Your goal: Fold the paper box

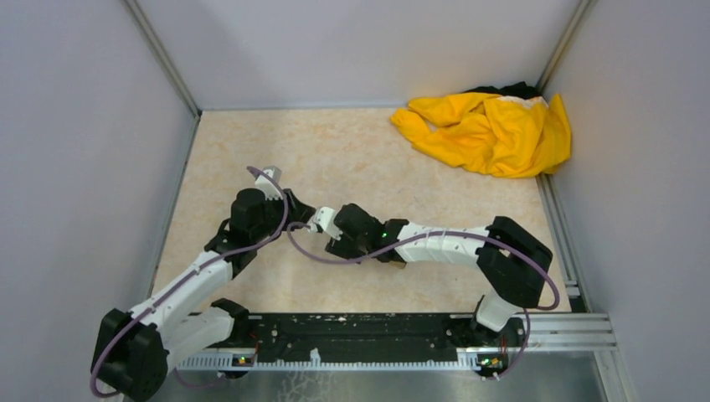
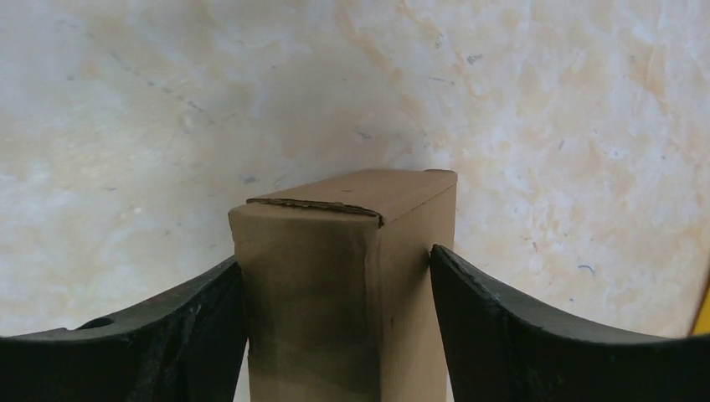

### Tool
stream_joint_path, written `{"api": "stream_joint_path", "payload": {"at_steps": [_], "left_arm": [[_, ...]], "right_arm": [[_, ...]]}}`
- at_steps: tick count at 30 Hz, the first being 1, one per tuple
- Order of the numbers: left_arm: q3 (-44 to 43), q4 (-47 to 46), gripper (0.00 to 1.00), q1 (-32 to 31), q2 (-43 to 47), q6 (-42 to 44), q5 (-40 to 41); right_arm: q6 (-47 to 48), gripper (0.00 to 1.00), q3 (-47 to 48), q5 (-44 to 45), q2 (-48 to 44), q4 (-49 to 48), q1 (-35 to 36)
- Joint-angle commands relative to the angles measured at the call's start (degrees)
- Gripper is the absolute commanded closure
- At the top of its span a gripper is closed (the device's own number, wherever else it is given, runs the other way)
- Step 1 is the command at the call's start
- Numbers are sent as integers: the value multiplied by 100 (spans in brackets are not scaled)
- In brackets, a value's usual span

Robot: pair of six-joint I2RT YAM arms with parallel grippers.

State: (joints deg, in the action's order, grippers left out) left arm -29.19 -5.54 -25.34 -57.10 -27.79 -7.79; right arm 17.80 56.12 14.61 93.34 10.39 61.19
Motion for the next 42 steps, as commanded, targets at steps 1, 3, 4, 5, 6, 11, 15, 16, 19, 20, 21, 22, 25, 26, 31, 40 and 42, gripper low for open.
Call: {"api": "stream_joint_path", "payload": {"at_steps": [1, 3, 4, 5, 6, 11, 15, 16, 19, 20, 21, 22, 25, 26, 31, 40, 42], "left_arm": [[117, 181, 59, 22, 374, -48, 312], [122, 247, 59, 21, 415, -50, 310], [136, 254, 59, 21, 424, -55, 303], [148, 255, 59, 22, 434, -59, 289], [162, 248, 59, 26, 435, -74, 275], [185, 230, 59, 23, 380, -101, 172], [191, 140, 59, 25, 275, -128, 6], [186, 98, 59, 21, 234, -125, -57], [147, 20, 60, 23, 39, -147, -314], [152, -61, 60, 26, -37, -155, -422], [146, -150, 60, 27, -137, -156, -541], [131, -219, 61, 17, -260, -164, -695], [40, -326, 66, -22, -604, -150, -1102], [37, -333, 68, -49, -658, -148, -1161], [128, -41, 80, -369, -364, -116, -1067], [191, 1129, 88, -848, 471, -252, -637], [309, 1297, 89, -928, 572, -318, -575]], "right_arm": [[-69, 22, -57, -913, -590, -50, 119], [-66, 20, -26, -1231, -704, 49, 122], [-54, 10, -12, -1386, -758, 110, 126], [-49, 2, 7, -1508, -777, 172, 130], [-82, 1, 22, -1628, -805, 207, 122], [-325, 1, -12, -1690, -1065, 226, 118], [-569, 11, -19, -1531, -1265, 314, 106], [-647, 16, -7, -1487, -1267, 384, 105], [-802, 29, -22, -1527, -1273, 549, 106], [-897, 33, -86, -1491, -1295, 519, 109], [-1030, 38, -187, -1187, -1330, 501, 109], [-1199, 47, -250, -964, -1366, 530, 103], [-1886, 81, -474, -638, -1581, 537, -156], [-2117, 82, -519, -778, -1661, 554, -307], [-2565, 85, -596, -809, -1964, 599, -1030], [-2507, 80, -132, -1114, -1118, 642, -1926], [-2467, 78, 62, -1234, -855, 638, -1976]]}}
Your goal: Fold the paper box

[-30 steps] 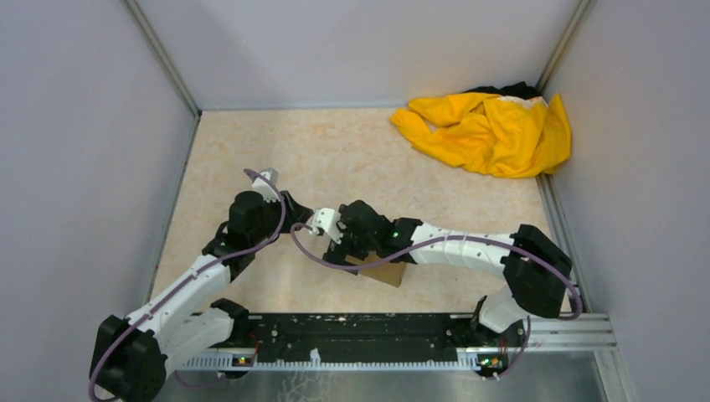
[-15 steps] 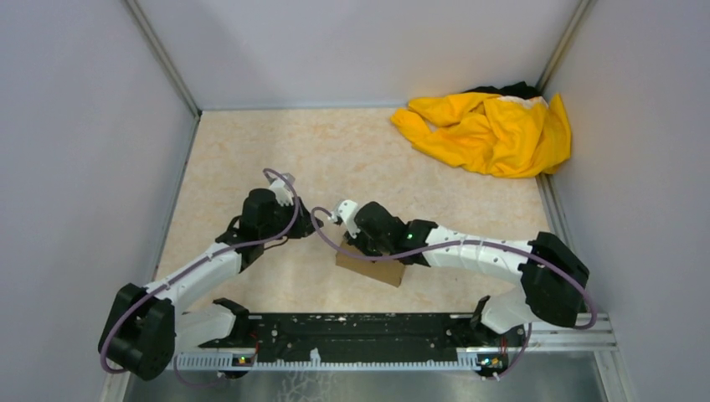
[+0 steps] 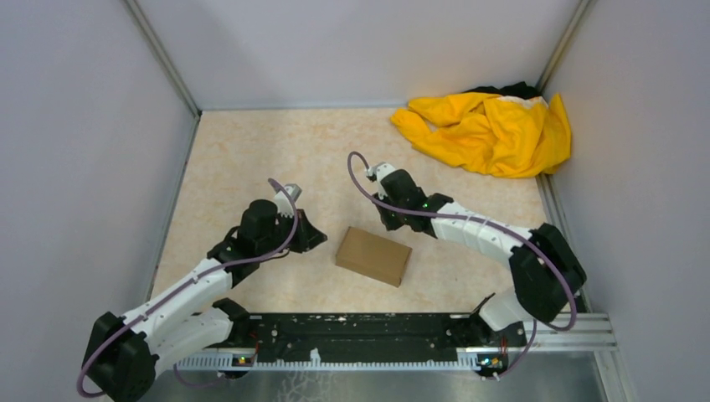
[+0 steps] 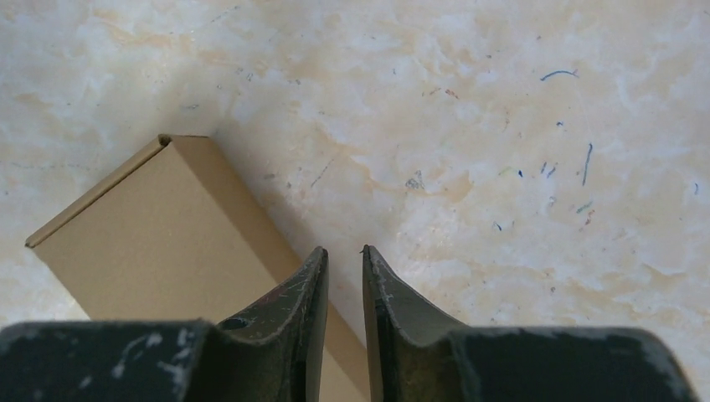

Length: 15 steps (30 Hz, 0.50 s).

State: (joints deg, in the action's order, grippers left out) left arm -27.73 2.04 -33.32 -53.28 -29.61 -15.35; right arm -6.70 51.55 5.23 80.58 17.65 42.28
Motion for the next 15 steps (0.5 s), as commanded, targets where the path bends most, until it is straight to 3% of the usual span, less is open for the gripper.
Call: {"api": "stream_joint_path", "payload": {"at_steps": [1, 6, 15], "left_arm": [[225, 608, 90, -179, 260, -170, 237], [429, 784, 99, -542, 452, -414, 392], [760, 210, 100, -1231, 9, -895, 580]], "right_arm": [[-16, 77, 557, -343, 518, -139, -107], [5, 82, 841, -689, 1023, -253, -225], [-2, 82, 1091, -1210, 1544, -388, -283]]}}
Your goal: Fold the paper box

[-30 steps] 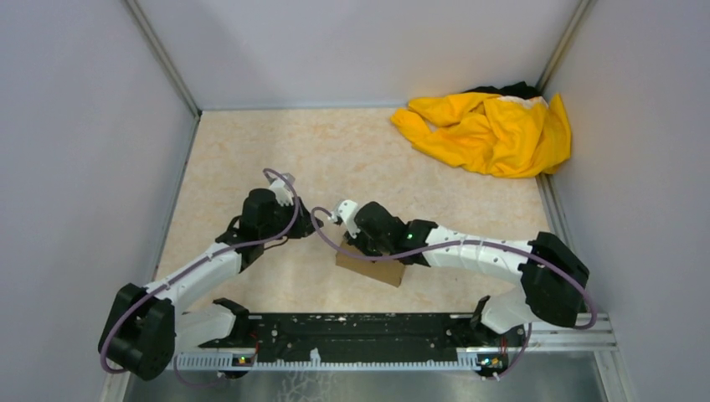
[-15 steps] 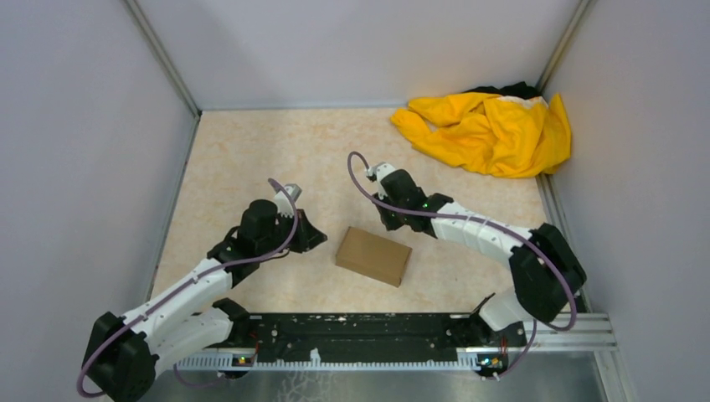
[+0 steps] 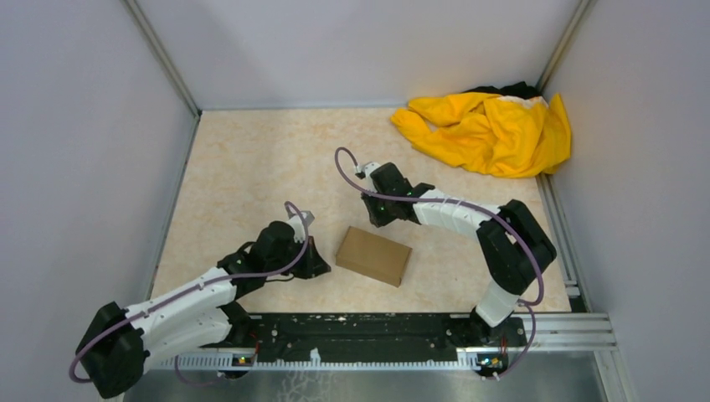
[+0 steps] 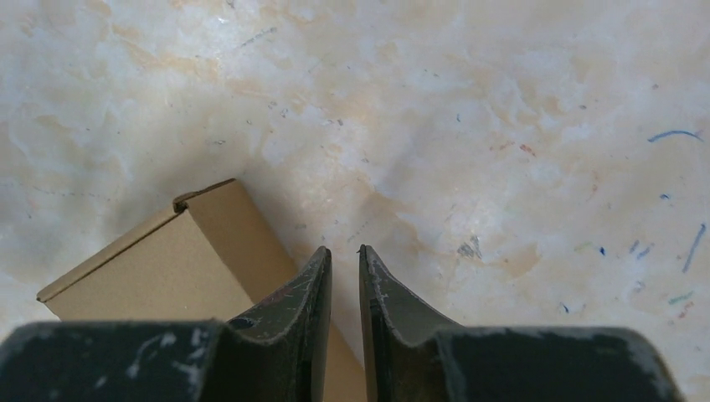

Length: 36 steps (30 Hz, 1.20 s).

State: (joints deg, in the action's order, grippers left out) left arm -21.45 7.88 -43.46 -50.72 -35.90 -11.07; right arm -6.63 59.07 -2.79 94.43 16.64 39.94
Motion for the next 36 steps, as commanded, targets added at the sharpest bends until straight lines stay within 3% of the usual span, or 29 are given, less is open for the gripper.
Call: {"api": "stream_joint_path", "payload": {"at_steps": [1, 15, 21, 29, 36], "left_arm": [[152, -483, 100, -262, -364, -299, 159], [-119, -1593, 94, -348, -1847, -117, 931], [-561, -1783, 95, -313, -2665, 43, 1054], [-975, -1697, 95, -225, -2960, 236, 1054], [-1003, -1440, 94, -182, -2672, 309, 1312]], "right_arm": [[-11, 82, 362, -471, 202, -297, -48], [-227, 82, -114, -932, 140, -447, 35], [-434, 82, -618, -602, -147, -496, 341], [-795, 82, -1269, -67, -767, -544, 396], [-715, 64, -1576, 611, -1764, -610, 385]]}}
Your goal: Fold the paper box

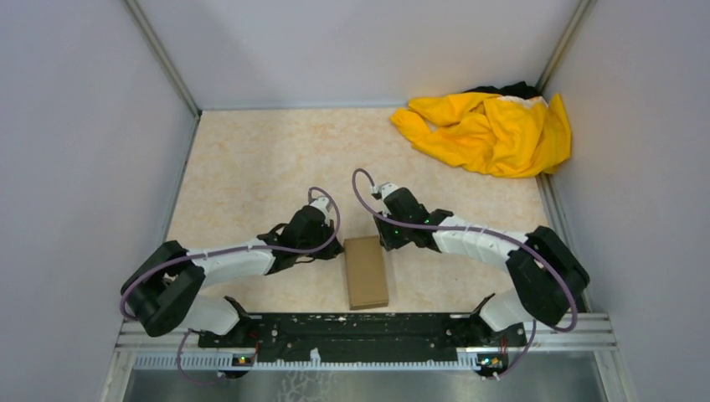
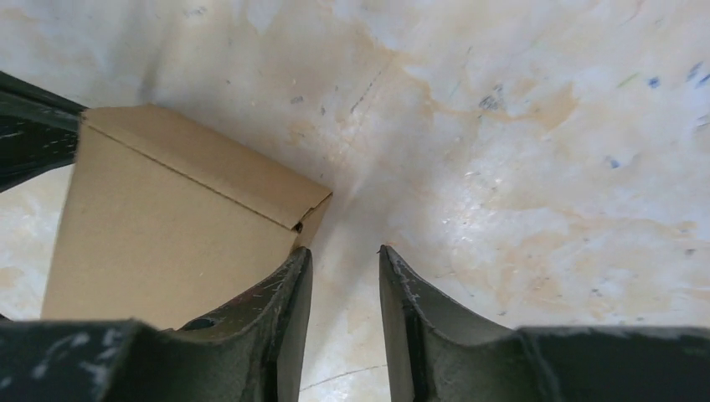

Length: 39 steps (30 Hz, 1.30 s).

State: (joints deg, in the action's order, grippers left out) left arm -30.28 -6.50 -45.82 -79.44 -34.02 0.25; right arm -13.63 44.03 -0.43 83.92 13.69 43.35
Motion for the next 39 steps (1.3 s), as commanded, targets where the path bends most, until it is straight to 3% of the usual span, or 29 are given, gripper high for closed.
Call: {"api": "stream_joint_path", "payload": {"at_steps": [1, 5, 18, 26, 39], "left_arm": [[-112, 6, 94, 66, 234, 128, 177], [-109, 52, 92, 85, 303, 116, 132], [-124, -126, 92, 82, 82, 67, 5], [-131, -333, 93, 81, -222, -23, -335], [-314, -891, 95, 82, -769, 143, -622]], "right_arm": [[-17, 63, -86, 370, -836, -307, 29], [-80, 60, -7, 96, -1082, -217, 14], [-858, 60, -227, -688, -632, -506, 10], [-1248, 67, -599, -1048, -436, -1091, 15], [-985, 67, -538, -1145, -20, -1219, 67]]}}
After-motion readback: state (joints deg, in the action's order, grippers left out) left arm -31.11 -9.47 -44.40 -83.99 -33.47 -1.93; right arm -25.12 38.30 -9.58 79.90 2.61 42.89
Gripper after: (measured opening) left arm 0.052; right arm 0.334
